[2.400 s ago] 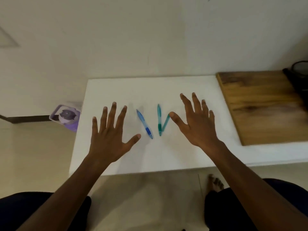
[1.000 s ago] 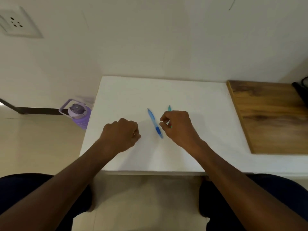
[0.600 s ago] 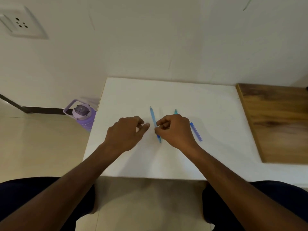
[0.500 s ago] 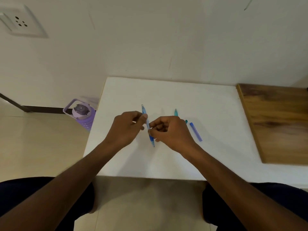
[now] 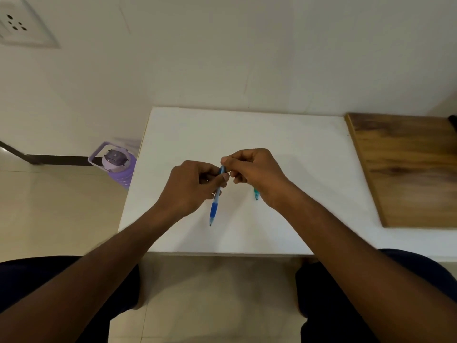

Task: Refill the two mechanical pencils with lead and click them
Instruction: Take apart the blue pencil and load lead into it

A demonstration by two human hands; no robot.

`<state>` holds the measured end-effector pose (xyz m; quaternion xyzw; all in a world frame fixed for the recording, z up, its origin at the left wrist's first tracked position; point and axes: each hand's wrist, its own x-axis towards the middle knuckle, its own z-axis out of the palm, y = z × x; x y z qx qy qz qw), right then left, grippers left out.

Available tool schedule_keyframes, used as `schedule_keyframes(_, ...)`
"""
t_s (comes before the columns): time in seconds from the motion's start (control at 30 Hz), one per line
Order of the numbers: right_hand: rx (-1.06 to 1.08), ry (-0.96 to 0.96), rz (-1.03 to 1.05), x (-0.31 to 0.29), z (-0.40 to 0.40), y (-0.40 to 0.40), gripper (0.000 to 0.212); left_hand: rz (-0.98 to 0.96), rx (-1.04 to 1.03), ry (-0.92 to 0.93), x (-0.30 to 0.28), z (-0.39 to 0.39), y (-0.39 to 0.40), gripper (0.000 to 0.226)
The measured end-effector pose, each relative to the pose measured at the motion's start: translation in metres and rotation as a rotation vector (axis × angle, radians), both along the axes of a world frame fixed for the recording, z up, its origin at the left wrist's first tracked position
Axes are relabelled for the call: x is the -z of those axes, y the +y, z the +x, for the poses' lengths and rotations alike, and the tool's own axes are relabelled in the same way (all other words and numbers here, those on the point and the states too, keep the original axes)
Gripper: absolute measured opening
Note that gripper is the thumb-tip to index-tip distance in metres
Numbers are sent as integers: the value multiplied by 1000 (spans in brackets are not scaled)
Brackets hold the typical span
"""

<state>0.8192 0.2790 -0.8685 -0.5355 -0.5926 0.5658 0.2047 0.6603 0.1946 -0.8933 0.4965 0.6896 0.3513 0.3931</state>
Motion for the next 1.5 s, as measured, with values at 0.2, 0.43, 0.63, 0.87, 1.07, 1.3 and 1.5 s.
schedule_keyframes(0.2,121,-48,175,-1,6,23,17,-85,1,39,6,-3,-2,7)
schedule_keyframes(0.43,-340,-672,429,26,6,6,22,-56,-80,80,6,-11,-1,13)
schedule_keyframes(0.63,-226,-450,531,16,2,6,21,-56,-73,81,4,-12,-1,16)
schedule_keyframes(0.87,-163,-156,167,9,0,8,13,-69,-23,145,1,-7,-1,26)
schedule_keyframes(1.07,-168,-193,98,7,-1,8,12,-92,5,112,-1,-2,-1,27)
schedule_keyframes(1.3,-120,-178,88,2,-6,8,17,-107,-44,46,-5,0,3,30)
schedule_keyframes(1.5,-64,-102,31,3,-9,11,16,-91,-71,36,-10,-1,4,32)
